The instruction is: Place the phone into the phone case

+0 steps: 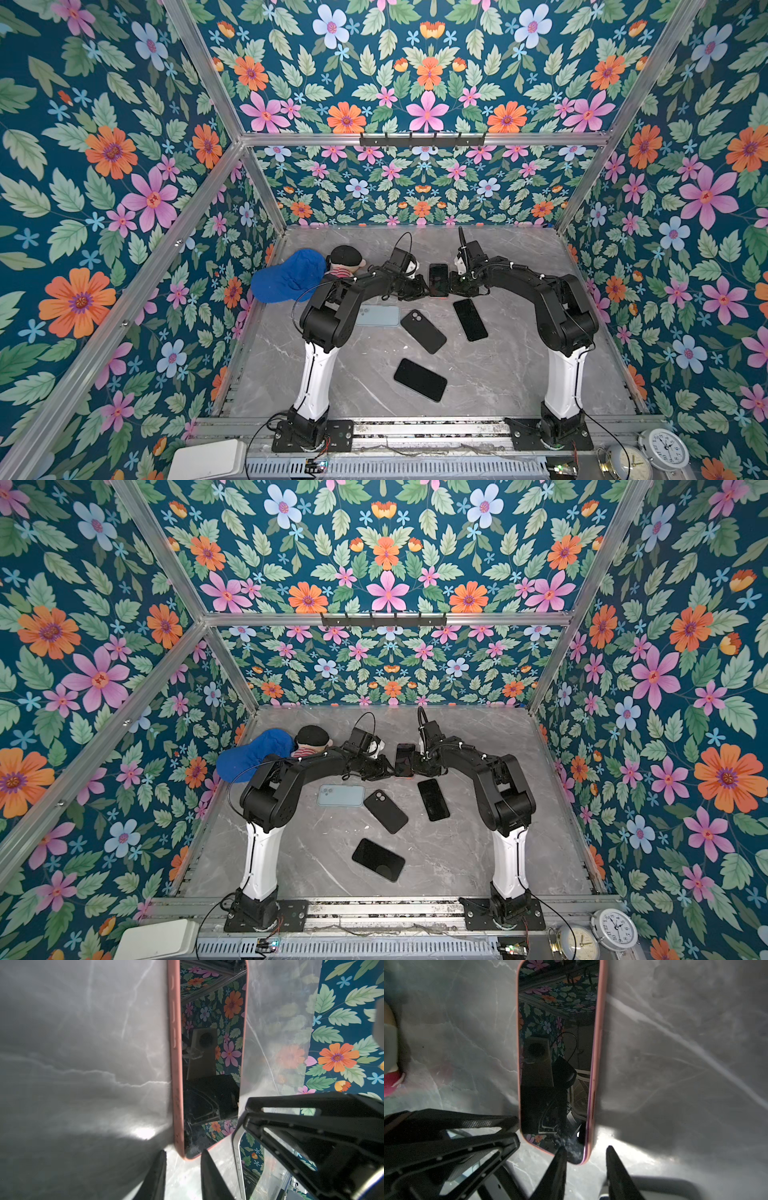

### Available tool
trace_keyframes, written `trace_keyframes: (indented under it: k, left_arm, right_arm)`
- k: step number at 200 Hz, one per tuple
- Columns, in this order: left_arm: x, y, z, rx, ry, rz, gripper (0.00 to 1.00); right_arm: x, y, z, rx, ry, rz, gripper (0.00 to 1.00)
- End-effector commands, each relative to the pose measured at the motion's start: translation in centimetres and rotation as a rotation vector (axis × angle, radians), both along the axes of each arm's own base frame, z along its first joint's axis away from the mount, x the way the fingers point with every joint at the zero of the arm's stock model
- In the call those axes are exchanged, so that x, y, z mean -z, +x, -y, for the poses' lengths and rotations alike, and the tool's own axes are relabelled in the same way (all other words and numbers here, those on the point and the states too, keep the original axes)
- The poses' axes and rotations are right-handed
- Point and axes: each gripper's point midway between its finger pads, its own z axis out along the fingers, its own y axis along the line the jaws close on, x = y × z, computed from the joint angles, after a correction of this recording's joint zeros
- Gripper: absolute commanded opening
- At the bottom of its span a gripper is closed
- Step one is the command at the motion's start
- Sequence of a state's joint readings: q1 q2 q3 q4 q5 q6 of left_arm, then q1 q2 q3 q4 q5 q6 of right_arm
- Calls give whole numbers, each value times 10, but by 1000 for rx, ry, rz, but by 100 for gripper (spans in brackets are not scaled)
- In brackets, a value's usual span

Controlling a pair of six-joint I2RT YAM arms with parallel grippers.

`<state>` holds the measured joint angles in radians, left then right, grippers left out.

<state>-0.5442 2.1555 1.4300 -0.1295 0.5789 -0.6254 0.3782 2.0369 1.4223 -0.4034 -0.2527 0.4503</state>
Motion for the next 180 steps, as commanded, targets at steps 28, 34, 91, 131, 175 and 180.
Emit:
trace_keyframes:
  k: [28,34,91,131,175,180]
  left_arm:
    - [5,-3,3,2,-2,-22,32]
    - [6,-4,4,5,-3,-24,31]
    - [10,-9,6,20,-5,-37,30]
    - [9,-8,8,20,-6,-34,29]
    - [8,-7,9,21,-9,-32,29]
    - [9,-7,8,21,-9,-34,29]
  right_arm:
    - [8,-3,-6,0,32,-29,33]
    - [8,-3,-6,-1,35,-29,32]
    - [8,-4,-10,-7,61,-33,26]
    - [8,-4,-11,-9,70,-31,20]
    - [10,-5,-12,-10,72,-34,17]
    - [10,-5,-11,-10,71,-34,17]
